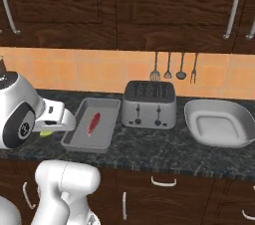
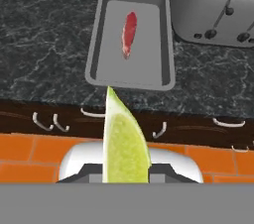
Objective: Place one lemon wedge and one steak in each tupperware on the nearby counter, to pack two identical lunches.
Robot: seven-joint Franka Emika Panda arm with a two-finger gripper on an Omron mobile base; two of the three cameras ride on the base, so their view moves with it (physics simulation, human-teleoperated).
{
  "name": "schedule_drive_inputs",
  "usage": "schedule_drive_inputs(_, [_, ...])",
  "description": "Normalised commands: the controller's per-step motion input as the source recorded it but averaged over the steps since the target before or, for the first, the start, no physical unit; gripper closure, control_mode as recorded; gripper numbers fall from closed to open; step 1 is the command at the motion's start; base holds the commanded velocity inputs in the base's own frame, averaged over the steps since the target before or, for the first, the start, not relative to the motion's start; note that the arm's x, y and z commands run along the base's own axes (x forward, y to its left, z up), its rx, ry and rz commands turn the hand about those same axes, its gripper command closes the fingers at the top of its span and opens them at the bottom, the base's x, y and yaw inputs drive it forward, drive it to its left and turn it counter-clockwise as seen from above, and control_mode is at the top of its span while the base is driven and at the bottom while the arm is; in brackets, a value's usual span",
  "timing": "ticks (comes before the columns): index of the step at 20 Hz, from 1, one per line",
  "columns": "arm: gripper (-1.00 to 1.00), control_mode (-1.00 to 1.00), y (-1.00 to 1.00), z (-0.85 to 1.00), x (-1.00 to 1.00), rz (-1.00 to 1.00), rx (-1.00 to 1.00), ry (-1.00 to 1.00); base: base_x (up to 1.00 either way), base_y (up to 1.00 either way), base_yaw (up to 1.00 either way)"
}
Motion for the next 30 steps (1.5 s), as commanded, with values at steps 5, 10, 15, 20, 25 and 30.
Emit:
schedule_drive_inputs(5, [1.0,1.0,0.0,0.0,0.0,0.0,0.0,0.0,0.18,0.65,-0.3])
schedule_drive_inputs(10, [1.0,1.0,0.0,0.0,0.0,0.0,0.0,0.0,0.38,0.12,-0.06])
schedule_drive_inputs(15, [1.0,-1.0,-0.01,-0.03,0.31,0.0,0.05,-0.1,0.08,0.0,0.0])
schedule_drive_inputs(20, [1.0,-1.0,-0.21,-0.36,0.6,0.0,0.1,-0.06,0.0,0.0,0.0])
schedule_drive_inputs(25, [1.0,-1.0,-0.36,-0.68,0.77,-0.06,0.03,0.01,0.0,0.0,0.0])
schedule_drive_inputs(30, [1.0,-1.0,-0.2,-0.91,0.95,-0.13,-0.06,0.01,0.0,0.0,0.0])
